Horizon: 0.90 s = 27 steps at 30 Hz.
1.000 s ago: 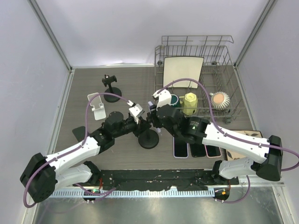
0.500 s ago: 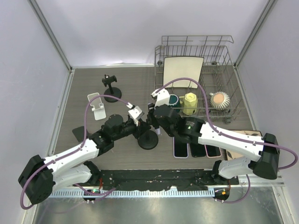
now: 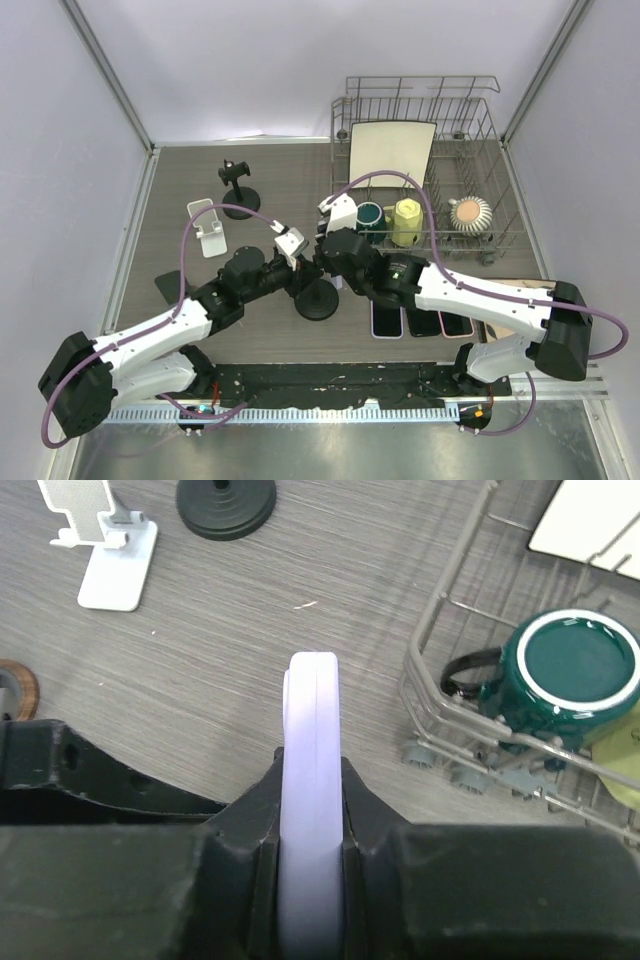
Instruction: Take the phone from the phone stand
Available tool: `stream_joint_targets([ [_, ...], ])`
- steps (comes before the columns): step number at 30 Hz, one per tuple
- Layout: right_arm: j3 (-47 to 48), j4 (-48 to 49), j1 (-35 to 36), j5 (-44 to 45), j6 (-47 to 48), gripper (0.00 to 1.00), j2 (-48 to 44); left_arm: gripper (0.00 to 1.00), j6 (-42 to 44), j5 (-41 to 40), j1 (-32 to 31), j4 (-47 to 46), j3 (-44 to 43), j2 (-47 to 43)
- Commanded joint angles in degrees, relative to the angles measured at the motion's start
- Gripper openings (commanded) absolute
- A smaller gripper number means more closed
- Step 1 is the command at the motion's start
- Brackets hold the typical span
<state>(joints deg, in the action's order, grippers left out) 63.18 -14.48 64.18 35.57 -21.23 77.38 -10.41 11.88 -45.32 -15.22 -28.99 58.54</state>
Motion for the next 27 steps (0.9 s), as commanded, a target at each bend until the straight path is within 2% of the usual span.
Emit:
stream_joint_targets([
  [1, 0.2, -0.1, 0.2, 0.0, -0.4, 0.09, -1.3, 0.00, -3.9, -4.1, -0.2, -2.2, 0.5, -1.1],
  [3, 0.6, -2.4, 0.2, -0.2, -0.3, 0.01, -1.8, 0.00, -5.4, -6.4, -0.1, -2.1, 0.7, -1.2],
  [7, 0.8, -5.9, 0.7, -1.3, -1.4, 0.01, -2.8, 0.00, -7.9, -11.3, -0.2, -0.4, 0.7, -1.3],
  [9, 0.8, -7.5, 1.2, -1.4, -2.1, 0.01, -3.2, 0.00, -9.4, -16.3, -0.2, 0.4, 0.7, -1.2],
  [14, 1.6, -11.9, 5.2, 1.0, -3.0, 0.01, -3.3, 0.00, -12.9, -23.5, -0.1, 2.0, 0.3, -0.8],
  [20, -0.7, -14.1, 7.1, 2.0, -6.4, 0.01, -5.2, 0.00, -17.3, -26.5, 1.2, 5.8, -1.3, -0.2],
  [27, -3.8, -14.8, 7.1, 9.2, -8.6, 0.01, -11.1, 0.00, -21.0, -28.4, 2.7, 7.6, 0.8, -2.9],
])
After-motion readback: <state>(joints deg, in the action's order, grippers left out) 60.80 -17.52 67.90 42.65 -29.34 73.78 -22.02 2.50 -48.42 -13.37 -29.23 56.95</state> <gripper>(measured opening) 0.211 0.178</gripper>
